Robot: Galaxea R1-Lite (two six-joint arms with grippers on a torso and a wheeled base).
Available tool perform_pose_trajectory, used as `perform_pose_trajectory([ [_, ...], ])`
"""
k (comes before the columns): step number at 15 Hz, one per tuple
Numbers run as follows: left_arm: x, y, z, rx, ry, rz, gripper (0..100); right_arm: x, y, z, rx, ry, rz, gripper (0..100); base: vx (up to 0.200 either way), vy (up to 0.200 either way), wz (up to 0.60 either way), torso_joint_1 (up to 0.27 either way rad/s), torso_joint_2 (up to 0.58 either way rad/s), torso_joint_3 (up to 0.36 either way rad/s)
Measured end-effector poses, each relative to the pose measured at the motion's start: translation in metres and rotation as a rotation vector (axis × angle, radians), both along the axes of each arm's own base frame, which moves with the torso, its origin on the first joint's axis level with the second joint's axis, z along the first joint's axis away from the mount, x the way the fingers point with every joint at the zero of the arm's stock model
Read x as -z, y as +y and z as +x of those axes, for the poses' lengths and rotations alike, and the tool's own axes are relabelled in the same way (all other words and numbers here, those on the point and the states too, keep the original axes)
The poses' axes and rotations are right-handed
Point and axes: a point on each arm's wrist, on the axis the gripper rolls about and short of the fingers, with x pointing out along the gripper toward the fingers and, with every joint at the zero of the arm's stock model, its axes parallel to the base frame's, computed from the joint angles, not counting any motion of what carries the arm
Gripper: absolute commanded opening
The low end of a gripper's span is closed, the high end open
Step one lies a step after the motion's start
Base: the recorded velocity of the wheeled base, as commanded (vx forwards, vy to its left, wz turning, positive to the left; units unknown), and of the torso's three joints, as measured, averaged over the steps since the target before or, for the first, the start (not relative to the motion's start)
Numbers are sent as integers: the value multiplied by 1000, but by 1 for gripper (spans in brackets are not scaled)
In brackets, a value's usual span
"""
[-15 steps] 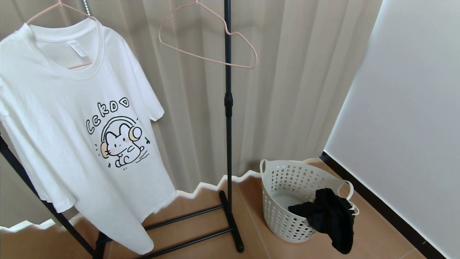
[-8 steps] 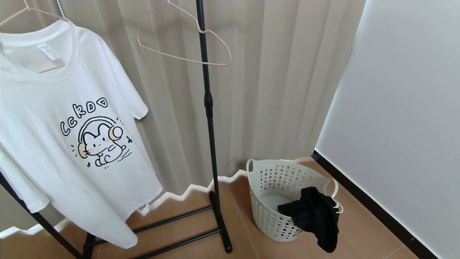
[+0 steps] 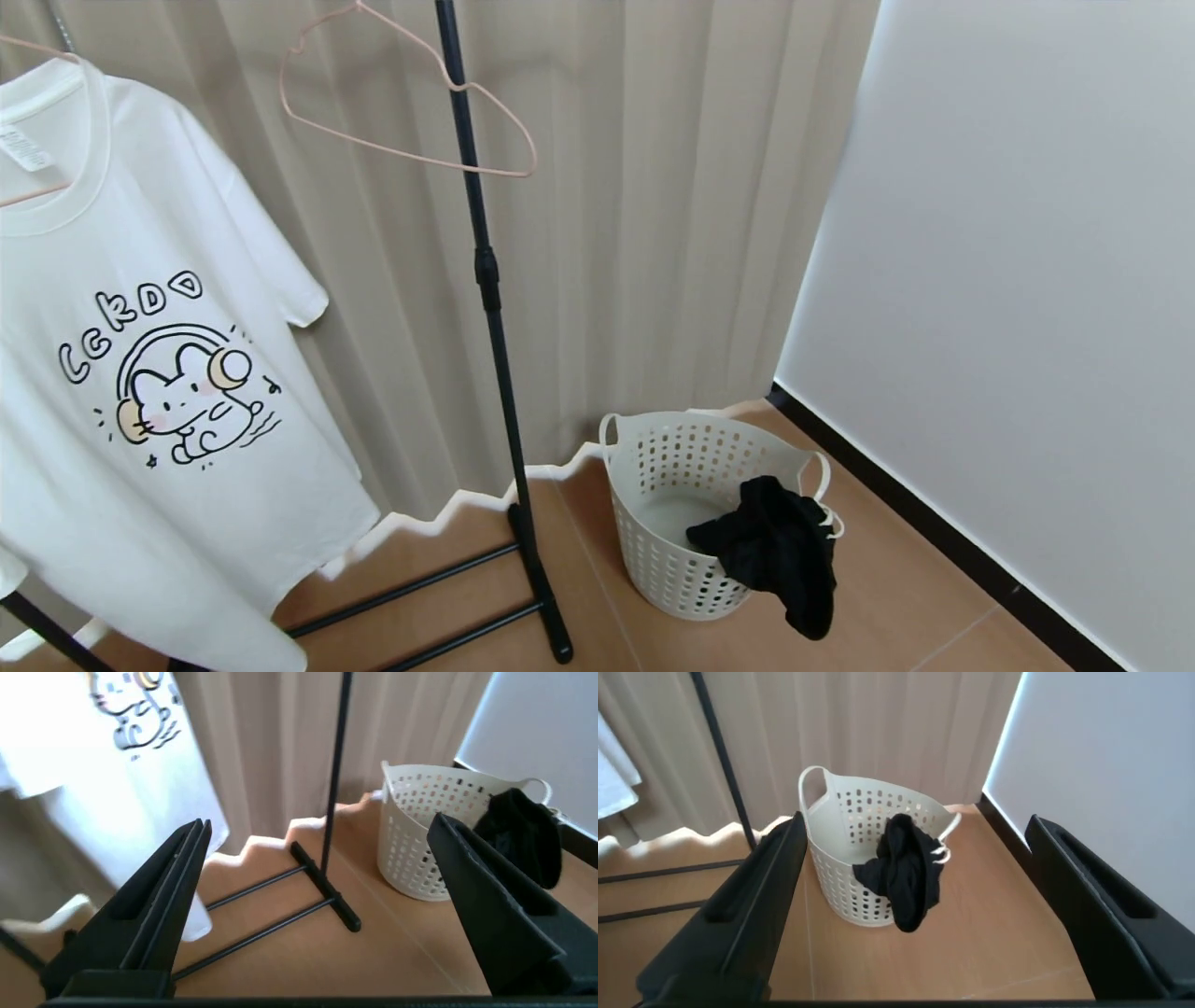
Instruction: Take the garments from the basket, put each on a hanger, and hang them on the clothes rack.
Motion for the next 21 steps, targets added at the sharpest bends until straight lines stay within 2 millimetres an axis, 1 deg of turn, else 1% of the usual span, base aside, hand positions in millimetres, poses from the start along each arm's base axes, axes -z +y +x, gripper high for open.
perform_pose_trajectory([
  [1,0,0,0,-1,-1,0,100,0,0,0,0,1,0,100,0,0,0,0,0,0],
  [6,0,0,0,-1,0,0,100,0,0,0,-1,0,0,100,200,0,0,2,1,0],
  [13,0,0,0,1,0,2,100,0,0,0,0,1,-3,100,0,0,0,0,0,-9],
  [21,0,0,0,-2,1,0,100,0,0,0,1,0,-5,100,0,0,0,7,2,-174],
])
